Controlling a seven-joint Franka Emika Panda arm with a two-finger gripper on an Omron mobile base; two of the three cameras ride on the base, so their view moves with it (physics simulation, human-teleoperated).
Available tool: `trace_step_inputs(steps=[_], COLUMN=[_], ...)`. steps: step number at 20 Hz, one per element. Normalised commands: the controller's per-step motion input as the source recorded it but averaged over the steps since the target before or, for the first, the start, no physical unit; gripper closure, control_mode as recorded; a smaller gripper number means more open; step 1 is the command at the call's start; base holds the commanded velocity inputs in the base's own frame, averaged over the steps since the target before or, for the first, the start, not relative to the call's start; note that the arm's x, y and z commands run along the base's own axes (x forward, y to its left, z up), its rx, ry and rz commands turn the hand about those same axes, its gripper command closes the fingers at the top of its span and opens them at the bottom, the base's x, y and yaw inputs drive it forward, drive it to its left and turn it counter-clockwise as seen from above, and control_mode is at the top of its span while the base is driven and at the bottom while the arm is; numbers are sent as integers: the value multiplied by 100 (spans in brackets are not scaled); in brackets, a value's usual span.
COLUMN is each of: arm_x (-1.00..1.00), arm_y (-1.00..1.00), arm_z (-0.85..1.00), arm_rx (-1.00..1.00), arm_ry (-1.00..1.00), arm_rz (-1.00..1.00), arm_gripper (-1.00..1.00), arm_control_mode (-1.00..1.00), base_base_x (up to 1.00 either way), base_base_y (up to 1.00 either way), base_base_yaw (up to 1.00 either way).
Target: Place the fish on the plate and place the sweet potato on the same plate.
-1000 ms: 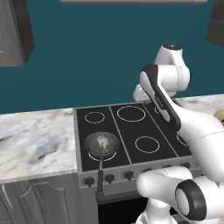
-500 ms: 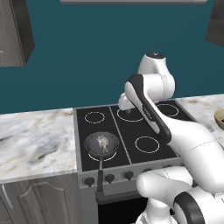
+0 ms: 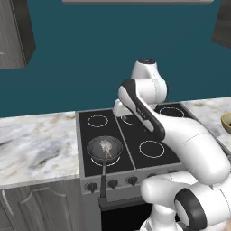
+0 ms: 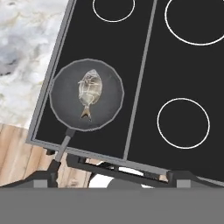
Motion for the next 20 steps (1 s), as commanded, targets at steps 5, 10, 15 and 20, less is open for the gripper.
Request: trace_step_inputs(steps=[5, 10, 15, 20], arm_x=[57, 30, 30, 0], arm_y=[0, 5, 47, 38], arm_z=[-27, -62, -60, -33], arm_rx=[0, 0, 0, 0], arm_ry=[20, 0, 0, 0], arm_rz=[-8, -4, 0, 0], arm_gripper=[-100, -100, -100, -100], arm_control_mode=[-100, -100, -100, -100], base_base_x=[0, 0, 0, 0], base_base_y=[0, 0, 0, 0], base_base_yaw=[0, 0, 0, 0])
